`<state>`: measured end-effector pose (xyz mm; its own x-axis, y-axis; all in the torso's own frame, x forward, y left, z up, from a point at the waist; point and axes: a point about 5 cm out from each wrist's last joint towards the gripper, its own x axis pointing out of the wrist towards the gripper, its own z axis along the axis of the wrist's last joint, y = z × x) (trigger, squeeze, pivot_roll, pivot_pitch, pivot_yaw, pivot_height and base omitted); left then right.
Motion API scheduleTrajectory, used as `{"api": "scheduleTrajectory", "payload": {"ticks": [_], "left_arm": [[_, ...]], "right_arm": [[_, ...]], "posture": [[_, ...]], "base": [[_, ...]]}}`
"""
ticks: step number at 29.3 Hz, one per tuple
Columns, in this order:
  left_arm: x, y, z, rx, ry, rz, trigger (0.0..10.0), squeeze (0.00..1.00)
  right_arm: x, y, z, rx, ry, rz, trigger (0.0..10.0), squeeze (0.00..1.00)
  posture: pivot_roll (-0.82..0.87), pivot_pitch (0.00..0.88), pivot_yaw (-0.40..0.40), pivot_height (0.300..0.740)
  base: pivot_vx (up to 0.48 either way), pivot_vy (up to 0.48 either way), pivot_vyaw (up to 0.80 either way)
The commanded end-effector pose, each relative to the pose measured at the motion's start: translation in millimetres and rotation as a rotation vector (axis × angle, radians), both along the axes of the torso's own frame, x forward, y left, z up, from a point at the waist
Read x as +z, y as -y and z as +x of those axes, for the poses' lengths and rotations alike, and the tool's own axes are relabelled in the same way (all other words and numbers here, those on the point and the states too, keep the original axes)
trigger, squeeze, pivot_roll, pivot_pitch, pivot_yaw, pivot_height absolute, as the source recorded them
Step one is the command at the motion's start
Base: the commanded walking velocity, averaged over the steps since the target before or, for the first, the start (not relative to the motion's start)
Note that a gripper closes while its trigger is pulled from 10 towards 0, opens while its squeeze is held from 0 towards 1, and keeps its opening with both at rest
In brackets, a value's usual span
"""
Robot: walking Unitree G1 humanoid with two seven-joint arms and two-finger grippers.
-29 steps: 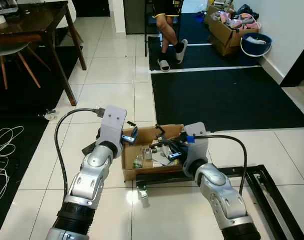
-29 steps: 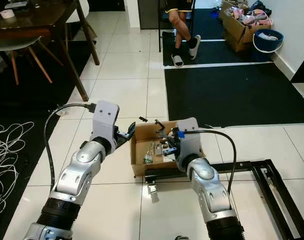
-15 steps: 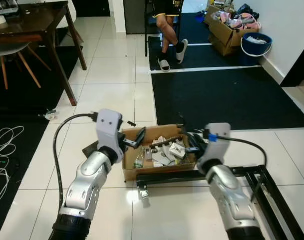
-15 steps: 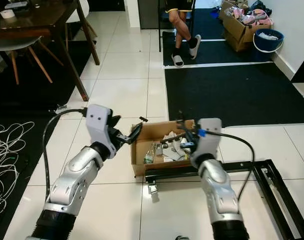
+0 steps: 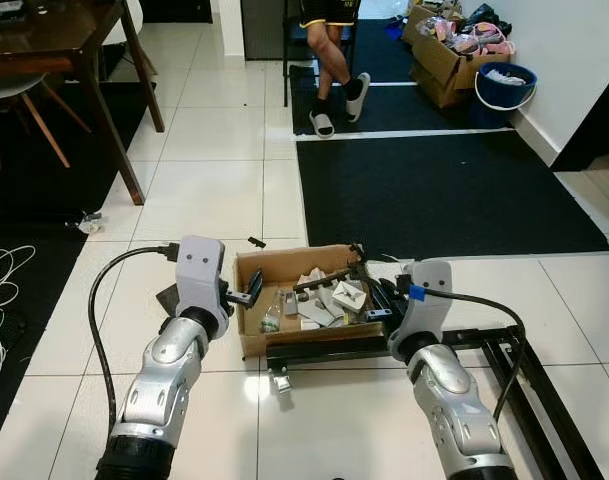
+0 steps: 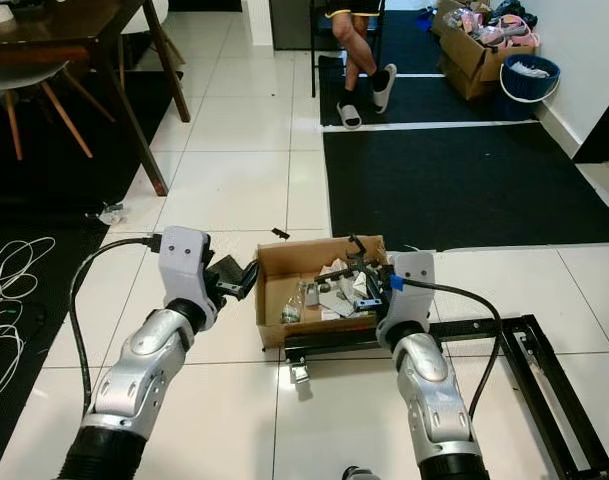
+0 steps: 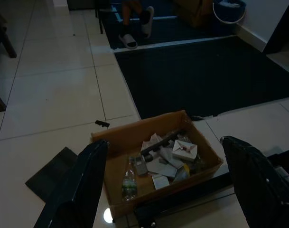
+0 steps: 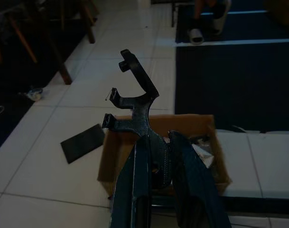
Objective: Picking trash to rubbish bin
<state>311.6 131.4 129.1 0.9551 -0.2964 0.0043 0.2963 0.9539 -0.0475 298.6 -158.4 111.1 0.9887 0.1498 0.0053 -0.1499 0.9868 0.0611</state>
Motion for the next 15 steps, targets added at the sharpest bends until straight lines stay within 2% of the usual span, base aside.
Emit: {"api": "scheduleTrajectory", "payload": {"ticks": [1,3,4,6,8,15], "left_arm": [[-9.1,-11.0,-3.8,0.031,-0.016,0.009,10.0,0.00],[-11.8,-20.6,-6.0,0.058,-0.007,0.017,10.0,0.00],[-11.8,-20.6,-6.0,0.058,-0.007,0.017,10.0,0.00],[-14.3,-30.0,-10.0,0.086,0.008,0.017,10.0,0.00],[-16.4,-34.0,-13.1,0.095,0.014,0.016,10.0,0.00],[-20.1,-27.8,-16.4,0.078,0.011,-0.003,10.0,0.00]], "right_arm": [[-10.6,13.6,-5.6,-0.048,-0.022,0.005,10.0,0.00],[-15.5,28.4,-10.0,-0.093,-0.014,0.026,10.0,0.00],[-15.5,28.4,-10.0,-0.093,-0.014,0.026,10.0,0.00],[-22.6,45.0,-15.1,-0.168,-0.023,0.066,10.0,0.00],[-27.0,52.0,-18.3,-0.204,-0.031,0.085,10.0,0.00],[-33.1,43.5,-22.7,-0.151,-0.044,0.037,10.0,0.00]], "posture": [[-0.01,0.173,0.009,0.740],[-0.01,0.175,0.004,0.740],[-0.01,0.175,0.004,0.740],[-0.01,0.177,0.001,0.740],[-0.02,0.177,0.000,0.740],[-0.02,0.181,-0.006,0.740]], "base": [[0.000,0.000,0.00],[0.000,0.000,0.00],[0.000,0.000,0.00],[0.000,0.000,0.00],[0.000,0.000,0.00],[0.000,0.000,0.00]]}}
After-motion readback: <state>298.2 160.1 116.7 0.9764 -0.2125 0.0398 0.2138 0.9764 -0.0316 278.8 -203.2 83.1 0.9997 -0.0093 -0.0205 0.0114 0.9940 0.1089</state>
